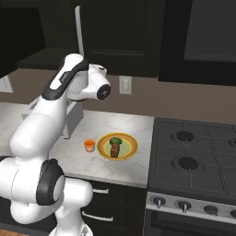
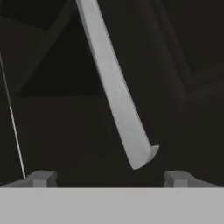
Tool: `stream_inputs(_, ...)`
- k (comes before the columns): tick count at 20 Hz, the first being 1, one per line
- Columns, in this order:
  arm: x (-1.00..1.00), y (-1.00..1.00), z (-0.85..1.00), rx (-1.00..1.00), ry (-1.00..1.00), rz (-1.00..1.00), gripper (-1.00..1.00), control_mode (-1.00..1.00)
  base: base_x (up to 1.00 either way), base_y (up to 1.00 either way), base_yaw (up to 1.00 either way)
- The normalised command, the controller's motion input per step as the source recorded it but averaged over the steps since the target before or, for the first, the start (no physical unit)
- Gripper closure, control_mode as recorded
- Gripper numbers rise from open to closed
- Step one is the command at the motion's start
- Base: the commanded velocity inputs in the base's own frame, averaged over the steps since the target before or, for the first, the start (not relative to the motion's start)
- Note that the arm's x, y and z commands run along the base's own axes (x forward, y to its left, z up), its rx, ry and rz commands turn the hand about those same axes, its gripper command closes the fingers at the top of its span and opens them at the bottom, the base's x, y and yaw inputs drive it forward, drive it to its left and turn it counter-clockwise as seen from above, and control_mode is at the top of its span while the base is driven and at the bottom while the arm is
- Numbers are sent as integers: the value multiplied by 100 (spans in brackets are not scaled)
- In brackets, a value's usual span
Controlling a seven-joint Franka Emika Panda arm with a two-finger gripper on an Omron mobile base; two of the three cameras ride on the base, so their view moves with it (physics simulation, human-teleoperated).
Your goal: Pick the avocado and bread from the counter and place them on the plate. Then pick the jam from the cabinet and place it next to the plate. Lastly close the cabinet door.
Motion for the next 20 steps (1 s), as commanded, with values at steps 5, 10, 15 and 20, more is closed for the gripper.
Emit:
stream_inputs(5, 59, 28, 0, -3, 0, -12, -100, -100, 0, 0, 0)
stream_inputs(10, 32, 24, 0, -2, 6, -11, -100, -100, 0, 0, 0)
stream_inputs(15, -83, 2, 2, -4, 5, -8, -100, -100, 0, 0, 0)
stream_inputs(20, -100, 0, 43, -2, 0, -2, -100, -100, 0, 0, 0)
